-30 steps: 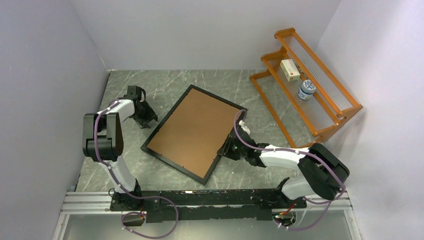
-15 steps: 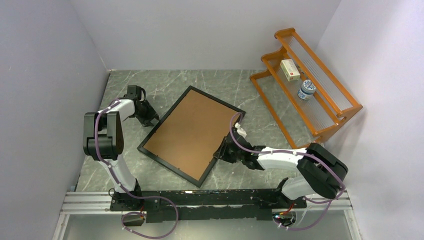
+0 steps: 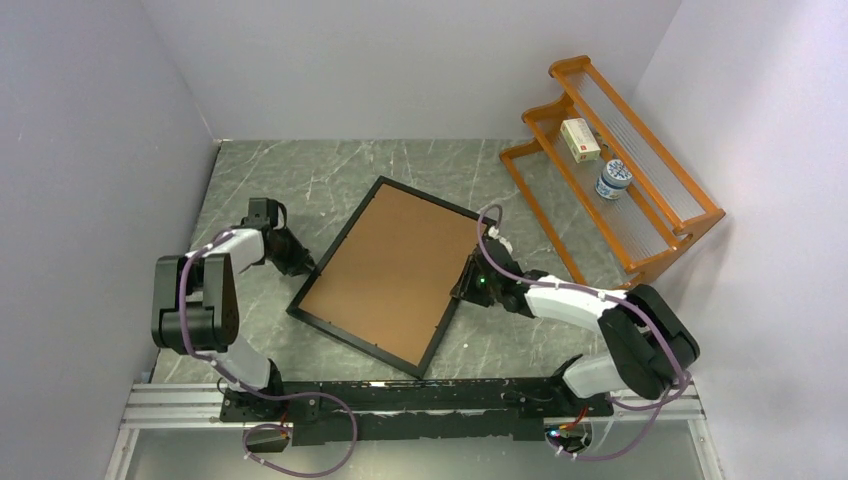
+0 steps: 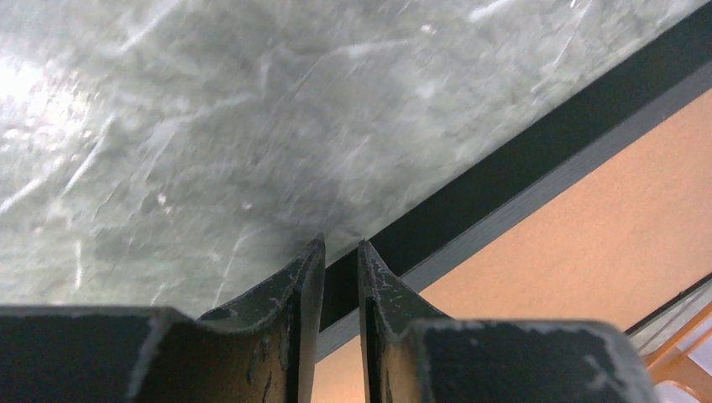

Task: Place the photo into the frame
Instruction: Adjust the photo frame at the center of the board.

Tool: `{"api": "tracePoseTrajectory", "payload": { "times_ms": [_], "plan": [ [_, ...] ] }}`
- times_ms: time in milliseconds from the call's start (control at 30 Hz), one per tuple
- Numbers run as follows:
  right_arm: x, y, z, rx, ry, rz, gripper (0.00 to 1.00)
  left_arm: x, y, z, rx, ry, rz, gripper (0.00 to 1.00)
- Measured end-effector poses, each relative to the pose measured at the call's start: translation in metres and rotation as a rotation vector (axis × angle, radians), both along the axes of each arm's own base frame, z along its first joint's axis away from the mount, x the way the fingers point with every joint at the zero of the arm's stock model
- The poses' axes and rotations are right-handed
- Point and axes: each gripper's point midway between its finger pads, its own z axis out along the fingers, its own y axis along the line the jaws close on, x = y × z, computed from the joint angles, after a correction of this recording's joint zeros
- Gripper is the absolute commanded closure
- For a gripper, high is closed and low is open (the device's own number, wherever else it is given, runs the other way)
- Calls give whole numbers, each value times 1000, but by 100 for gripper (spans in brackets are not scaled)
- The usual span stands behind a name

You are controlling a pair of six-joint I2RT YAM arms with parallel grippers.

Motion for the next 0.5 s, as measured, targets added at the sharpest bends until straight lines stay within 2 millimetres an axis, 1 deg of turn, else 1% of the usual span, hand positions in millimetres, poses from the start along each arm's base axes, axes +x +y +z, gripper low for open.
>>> {"api": "tracePoseTrajectory", "payload": {
  "times_ms": [133,267,333,367,467,500],
  "plan": [
    [10,-1,0,-24,39,54,68,-15,2,3,-7,-30,15,74],
    [26,-4,2,-78,58,108,69,-34,0,11,-27,-73,30,74],
    [35,-7,3,-109,62,124,69,-42,-4,15,-47,-93,24,74],
    [41,-8,3,-116,64,129,69,-46,-10,19,-82,-94,13,74],
    [59,-10,5,-161,59,153,66,-57,-18,22,-112,-113,-15,74],
    [64,-12,5,-181,56,154,62,-61,-20,22,-122,-111,-21,74]
  ]
}}
